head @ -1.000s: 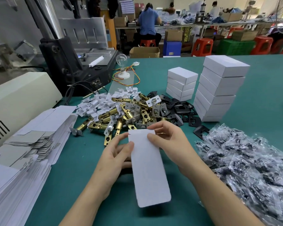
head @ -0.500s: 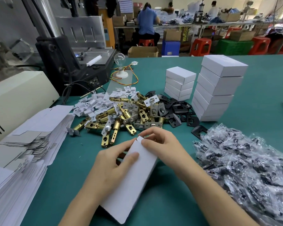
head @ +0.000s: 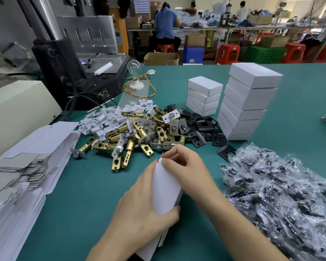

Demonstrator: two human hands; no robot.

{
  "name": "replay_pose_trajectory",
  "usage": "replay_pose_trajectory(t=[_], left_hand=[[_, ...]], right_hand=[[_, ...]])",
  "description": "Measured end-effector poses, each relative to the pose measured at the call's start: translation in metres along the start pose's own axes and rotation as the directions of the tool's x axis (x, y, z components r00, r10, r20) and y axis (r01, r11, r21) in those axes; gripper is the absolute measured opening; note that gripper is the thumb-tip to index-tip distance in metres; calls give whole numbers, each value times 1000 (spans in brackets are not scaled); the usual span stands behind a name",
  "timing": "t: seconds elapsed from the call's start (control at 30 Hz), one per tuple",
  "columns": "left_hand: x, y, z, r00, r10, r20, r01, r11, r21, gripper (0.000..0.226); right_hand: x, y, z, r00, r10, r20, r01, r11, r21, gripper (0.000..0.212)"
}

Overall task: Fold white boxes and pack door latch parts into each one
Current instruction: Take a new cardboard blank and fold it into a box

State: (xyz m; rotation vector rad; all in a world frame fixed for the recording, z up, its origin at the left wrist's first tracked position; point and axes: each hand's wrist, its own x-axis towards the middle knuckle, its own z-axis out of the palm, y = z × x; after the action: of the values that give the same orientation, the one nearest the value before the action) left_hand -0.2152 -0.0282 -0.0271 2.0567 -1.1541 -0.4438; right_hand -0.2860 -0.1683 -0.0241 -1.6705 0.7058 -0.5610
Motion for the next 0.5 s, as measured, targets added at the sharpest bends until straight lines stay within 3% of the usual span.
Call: replay_pose_trajectory(t=[0.3,0.5], left_hand=[[0,-4,-11,998,63,24,-66,988,137,78],[-1,1,-18,994,90,61,-100,979,177,82]], right_hand=[[3,-4,-11,991,115,63,-119,991,64,6],[3,-5,-11,992,111,61,-114,992,59,2]])
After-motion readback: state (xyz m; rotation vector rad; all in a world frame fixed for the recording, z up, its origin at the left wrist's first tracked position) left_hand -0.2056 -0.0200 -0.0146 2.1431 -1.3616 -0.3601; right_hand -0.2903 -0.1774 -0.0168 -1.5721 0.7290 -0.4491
